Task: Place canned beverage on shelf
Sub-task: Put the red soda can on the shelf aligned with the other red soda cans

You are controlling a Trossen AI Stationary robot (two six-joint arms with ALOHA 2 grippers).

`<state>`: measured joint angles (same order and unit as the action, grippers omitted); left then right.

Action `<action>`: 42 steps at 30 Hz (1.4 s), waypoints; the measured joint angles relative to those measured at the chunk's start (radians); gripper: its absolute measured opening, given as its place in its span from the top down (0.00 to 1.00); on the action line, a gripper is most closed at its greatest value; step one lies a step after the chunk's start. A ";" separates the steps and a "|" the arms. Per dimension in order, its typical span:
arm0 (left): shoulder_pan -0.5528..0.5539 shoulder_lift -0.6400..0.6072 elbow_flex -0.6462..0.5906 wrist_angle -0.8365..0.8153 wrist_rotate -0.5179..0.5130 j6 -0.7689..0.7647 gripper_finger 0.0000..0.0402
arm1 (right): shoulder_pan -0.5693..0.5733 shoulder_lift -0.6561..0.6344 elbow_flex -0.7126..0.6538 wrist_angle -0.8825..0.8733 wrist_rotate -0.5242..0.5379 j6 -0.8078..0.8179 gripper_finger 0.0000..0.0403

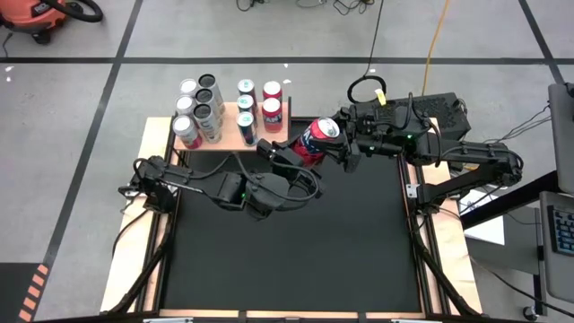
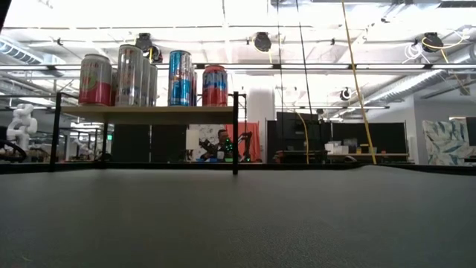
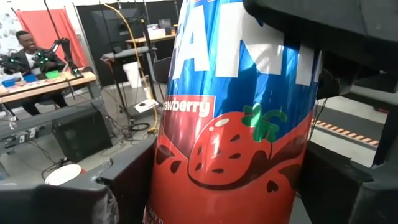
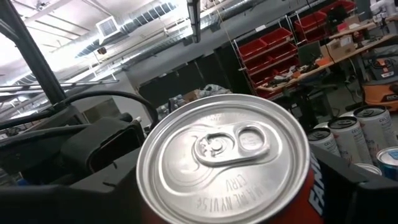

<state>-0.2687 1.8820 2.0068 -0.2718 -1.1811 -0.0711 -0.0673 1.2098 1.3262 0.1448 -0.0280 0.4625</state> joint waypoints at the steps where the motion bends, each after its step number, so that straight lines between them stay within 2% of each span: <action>1: 0.000 0.000 0.000 0.000 0.001 -0.001 0.19 | 0.000 0.000 0.000 0.000 0.000 0.000 0.28; 6: -0.002 0.000 0.000 0.004 0.010 -0.002 0.04 | 0.001 0.000 0.000 -0.002 -0.007 -0.002 0.28; 8: -0.007 0.000 0.000 0.004 0.010 -0.003 0.02 | 0.002 0.000 0.000 -0.003 -0.009 -0.002 0.28; 13: -0.028 -0.018 0.001 0.002 0.019 -0.078 0.03 | 0.002 -0.005 0.000 -0.001 -0.007 -0.002 0.28; 18: -0.050 -0.045 0.001 -0.015 0.039 -0.050 0.03 | -0.007 -0.022 0.000 0.003 -0.034 0.044 0.28; 24: -0.045 -0.085 0.002 -0.033 0.200 -0.053 0.01 | -0.023 -0.028 0.000 0.009 -0.187 0.125 0.28; 29: -0.028 -0.087 0.002 -0.063 0.362 -0.113 0.01 | -0.023 -0.028 0.000 0.009 -0.211 0.140 0.28; 36: -0.026 -0.086 0.001 -0.224 0.352 -0.285 0.00 | -0.023 -0.028 0.000 0.029 -0.207 0.138 0.28; 42: -0.026 -0.086 0.001 -0.236 0.350 -0.290 0.00 | -0.024 -0.028 0.000 0.028 -0.206 0.135 0.28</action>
<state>-0.2949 1.7962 2.0079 -0.5080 -0.8307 -0.3611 -0.0910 1.1820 1.3258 0.1730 -0.2341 0.5977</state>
